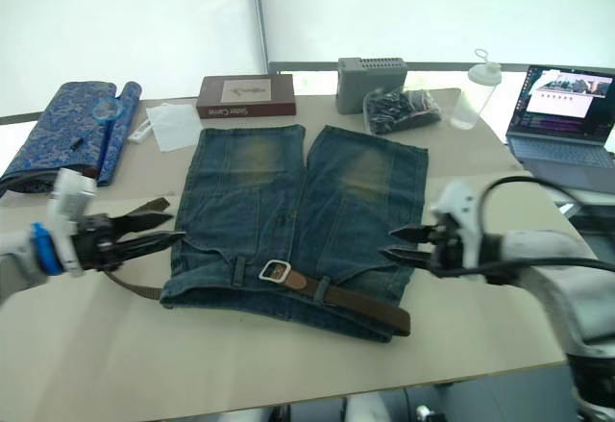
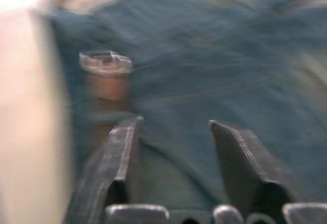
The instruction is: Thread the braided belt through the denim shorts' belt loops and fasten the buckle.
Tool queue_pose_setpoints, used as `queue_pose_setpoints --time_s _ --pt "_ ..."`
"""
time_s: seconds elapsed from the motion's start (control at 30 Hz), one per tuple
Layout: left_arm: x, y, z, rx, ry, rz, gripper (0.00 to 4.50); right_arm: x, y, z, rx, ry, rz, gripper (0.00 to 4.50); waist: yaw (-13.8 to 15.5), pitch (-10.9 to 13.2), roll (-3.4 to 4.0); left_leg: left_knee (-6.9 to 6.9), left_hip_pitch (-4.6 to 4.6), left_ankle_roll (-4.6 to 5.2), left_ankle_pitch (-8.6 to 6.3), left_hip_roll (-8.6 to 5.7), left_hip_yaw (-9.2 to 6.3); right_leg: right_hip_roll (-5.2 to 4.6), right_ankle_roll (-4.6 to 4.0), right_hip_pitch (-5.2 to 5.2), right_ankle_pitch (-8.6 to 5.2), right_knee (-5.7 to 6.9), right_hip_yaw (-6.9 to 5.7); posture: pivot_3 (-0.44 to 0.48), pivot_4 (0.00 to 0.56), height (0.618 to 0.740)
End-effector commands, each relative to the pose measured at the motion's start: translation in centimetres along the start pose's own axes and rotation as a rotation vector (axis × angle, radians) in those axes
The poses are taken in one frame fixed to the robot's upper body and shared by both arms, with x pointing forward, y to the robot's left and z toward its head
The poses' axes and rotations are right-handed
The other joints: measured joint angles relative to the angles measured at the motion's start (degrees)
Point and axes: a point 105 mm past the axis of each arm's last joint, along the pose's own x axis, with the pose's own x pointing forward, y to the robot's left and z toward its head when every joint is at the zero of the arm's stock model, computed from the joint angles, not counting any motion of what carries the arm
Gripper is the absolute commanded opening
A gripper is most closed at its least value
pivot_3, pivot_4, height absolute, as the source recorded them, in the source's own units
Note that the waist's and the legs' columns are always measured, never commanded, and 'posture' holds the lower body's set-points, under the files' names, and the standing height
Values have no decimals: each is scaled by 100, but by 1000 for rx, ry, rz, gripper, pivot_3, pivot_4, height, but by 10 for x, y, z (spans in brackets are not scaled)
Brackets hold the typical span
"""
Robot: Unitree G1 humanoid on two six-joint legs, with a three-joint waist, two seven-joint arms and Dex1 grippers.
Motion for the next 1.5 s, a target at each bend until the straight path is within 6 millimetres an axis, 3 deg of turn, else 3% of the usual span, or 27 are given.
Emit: queue_pose_setpoints --time_s 0.03,0.1,0.13,0.3,0.43,0.5,0.6,0.67,0.83,0.97,1.0,1.07,1.17,1.33,1.43,1.5 --pt "23 15 -23 20 89 108 1283 27 -15 -16 -93 124 -110 878 9 0 -1 5 -13 -1 1 -3 2 -4 0 -17 0 15 0 0 150 740" --pt "34 11 -36 16 133 102 224 35 -16 -21 -120 175 -106 160 24 1 -3 11 -55 -15 10 -15 9 -12 0 -67 0 40 9 0 150 740" --pt "39 5 -41 3 138 91 9 36 -15 -21 -138 195 -94 16 29 1 -3 15 -71 -22 14 -15 9 -11 0 -84 0 57 9 0 150 740" --pt "43 -7 -59 -39 182 86 9 33 -11 -21 -154 227 -47 16 52 1 -3 41 -133 -12 9 -11 10 -14 1 -144 1 62 7 0 150 740" --pt "53 -29 -97 -129 273 58 9 30 -19 -51 -205 366 -72 16 54 -5 -2 44 -113 23 -11 -13 11 -22 2 -128 1 60 8 0 150 740" --pt "62 -38 -104 -146 276 48 9 29 -26 -59 -230 406 -92 16 61 -11 3 43 -67 23 -12 -11 10 -21 3 -74 -1 54 6 0 150 740" --pt "83 -58 -99 -184 223 -2 9 25 -47 -66 -276 453 -160 16 76 -14 8 37 46 30 -18 -3 7 -27 11 51 -67 24 -4 0 150 740" --pt "93 -65 -93 -193 193 -19 9 23 -57 -64 -290 451 -190 16 88 -18 2 39 80 27 -21 -3 9 -40 43 72 -68 13 -2 0 150 740" --pt "98 -73 -87 -179 179 -50 9 21 -69 -54 -299 391 -207 16 104 -25 -3 46 74 48 -6 -10 12 -42 53 73 -37 11 4 0 150 740" --pt "90 -72 -72 -143 101 -63 9 20 -55 -21 -192 176 -122 16 104 -25 -2 45 30 47 -4 -11 12 -40 35 48 -1 18 6 0 150 740" --pt "84 -70 -66 -124 78 -73 0 17 -47 -13 -201 130 -75 613 99 -25 -1 45 19 47 -4 -10 11 -40 33 39 0 18 7 0 150 740" --pt "74 -65 -54 -114 27 -75 0 11 -29 -3 -188 61 19 1277 84 -24 -1 43 -5 47 -5 -7 7 -39 32 18 0 17 6 0 150 740" --pt "45 -56 -40 -59 8 -88 879 5 -5 21 -142 -98 114 2352 62 -24 -1 39 -37 46 -7 -2 1 -37 28 -21 -1 21 3 0 150 740" --pt "1 -17 -20 -30 -50 105 3246 10 32 35 -121 -242 172 4043 50 -23 0 25 -46 42 -9 8 2 -41 11 -42 -8 28 1 0 150 740" --pt "-19 11 -17 14 -67 295 4451 15 46 35 -107 -261 182 4056 54 -22 1 25 -41 39 -7 6 5 -40 10 -40 -9 29 1 0 150 740" --pt "-40 37 -17 73 -56 502 4451 20 56 36 -106 -270 185 4056 55 -22 0 29 -41 37 -5 4 7 -38 11 -39 -8 30 1 0 150 740"
